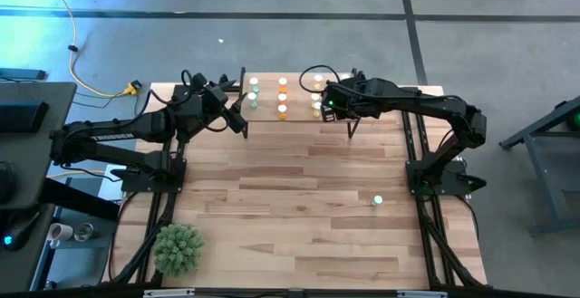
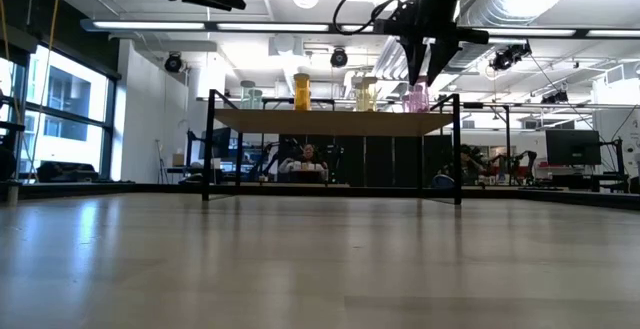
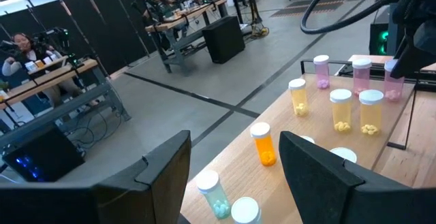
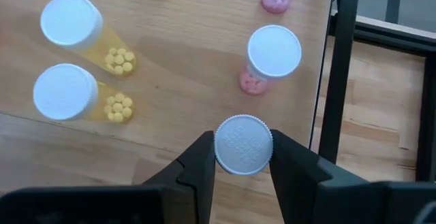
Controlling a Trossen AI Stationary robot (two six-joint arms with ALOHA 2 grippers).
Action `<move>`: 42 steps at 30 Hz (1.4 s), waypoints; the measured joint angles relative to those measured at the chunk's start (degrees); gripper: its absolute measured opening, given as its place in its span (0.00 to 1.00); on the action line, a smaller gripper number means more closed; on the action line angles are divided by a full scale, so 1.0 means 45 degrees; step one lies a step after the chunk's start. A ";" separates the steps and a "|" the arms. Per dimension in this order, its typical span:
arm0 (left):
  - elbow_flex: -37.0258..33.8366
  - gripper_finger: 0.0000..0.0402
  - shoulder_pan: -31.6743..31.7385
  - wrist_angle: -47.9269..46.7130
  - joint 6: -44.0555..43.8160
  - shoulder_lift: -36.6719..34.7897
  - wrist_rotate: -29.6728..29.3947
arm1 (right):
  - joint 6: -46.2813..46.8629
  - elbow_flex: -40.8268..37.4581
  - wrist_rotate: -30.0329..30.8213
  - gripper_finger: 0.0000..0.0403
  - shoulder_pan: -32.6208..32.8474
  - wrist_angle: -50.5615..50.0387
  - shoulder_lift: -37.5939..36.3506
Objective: Pick and place medicine bottles onto shelf by color
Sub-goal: Adjust the violet pill bottle on the shelf, then put the blue pill bottle on the shelf aligned with the other blue pill bottles
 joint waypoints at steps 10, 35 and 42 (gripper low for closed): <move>0.0000 0.53 -0.0002 0.0000 -0.0002 0.0003 0.0000 | -0.0049 0.0000 -0.0125 0.31 0.0000 0.0000 -0.0002; 0.0000 0.53 -0.0005 0.0002 0.0104 0.0000 -0.0142 | -0.0085 0.0160 -0.0125 0.38 0.0000 -0.0028 -0.0016; 0.0000 0.53 -0.0002 0.0005 0.0170 0.0001 -0.0160 | -0.0418 0.1171 0.0385 0.38 0.0000 -0.0297 -0.0030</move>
